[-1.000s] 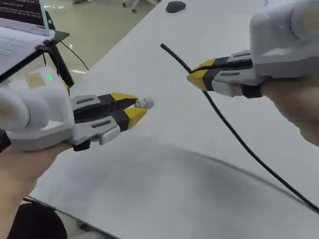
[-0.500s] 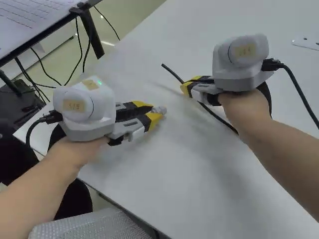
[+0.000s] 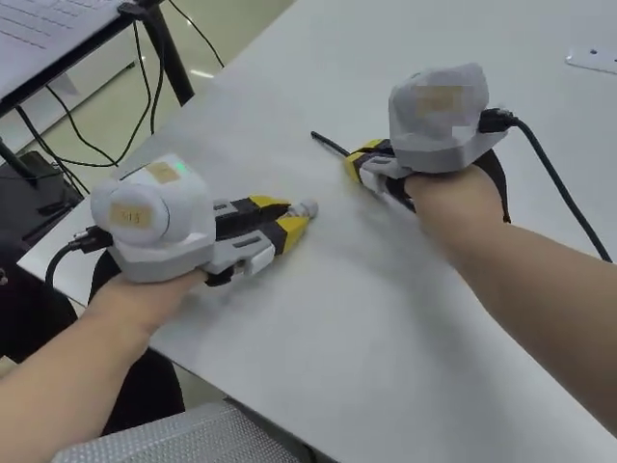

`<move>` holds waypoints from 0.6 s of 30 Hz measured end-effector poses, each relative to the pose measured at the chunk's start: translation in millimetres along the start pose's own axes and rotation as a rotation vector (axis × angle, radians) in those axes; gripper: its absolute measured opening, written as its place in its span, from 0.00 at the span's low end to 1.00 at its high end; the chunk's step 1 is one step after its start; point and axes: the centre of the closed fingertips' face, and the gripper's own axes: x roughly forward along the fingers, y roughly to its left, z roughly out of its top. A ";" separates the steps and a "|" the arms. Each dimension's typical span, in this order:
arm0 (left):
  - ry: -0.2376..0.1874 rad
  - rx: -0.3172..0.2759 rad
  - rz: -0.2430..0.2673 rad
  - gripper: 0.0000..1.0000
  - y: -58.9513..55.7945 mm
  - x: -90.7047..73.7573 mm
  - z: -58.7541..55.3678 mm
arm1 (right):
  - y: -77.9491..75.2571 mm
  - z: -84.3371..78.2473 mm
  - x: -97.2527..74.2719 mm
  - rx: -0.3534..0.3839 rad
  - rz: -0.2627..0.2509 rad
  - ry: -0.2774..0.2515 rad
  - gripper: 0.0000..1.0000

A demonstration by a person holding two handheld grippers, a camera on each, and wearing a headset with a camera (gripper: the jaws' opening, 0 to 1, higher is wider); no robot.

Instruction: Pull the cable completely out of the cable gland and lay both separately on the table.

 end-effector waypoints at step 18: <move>-0.162 -0.035 0.019 1.00 4.2 -30.0 68.1 | -60.7 -19.2 -129.3 0.198 -0.149 -0.008 1.00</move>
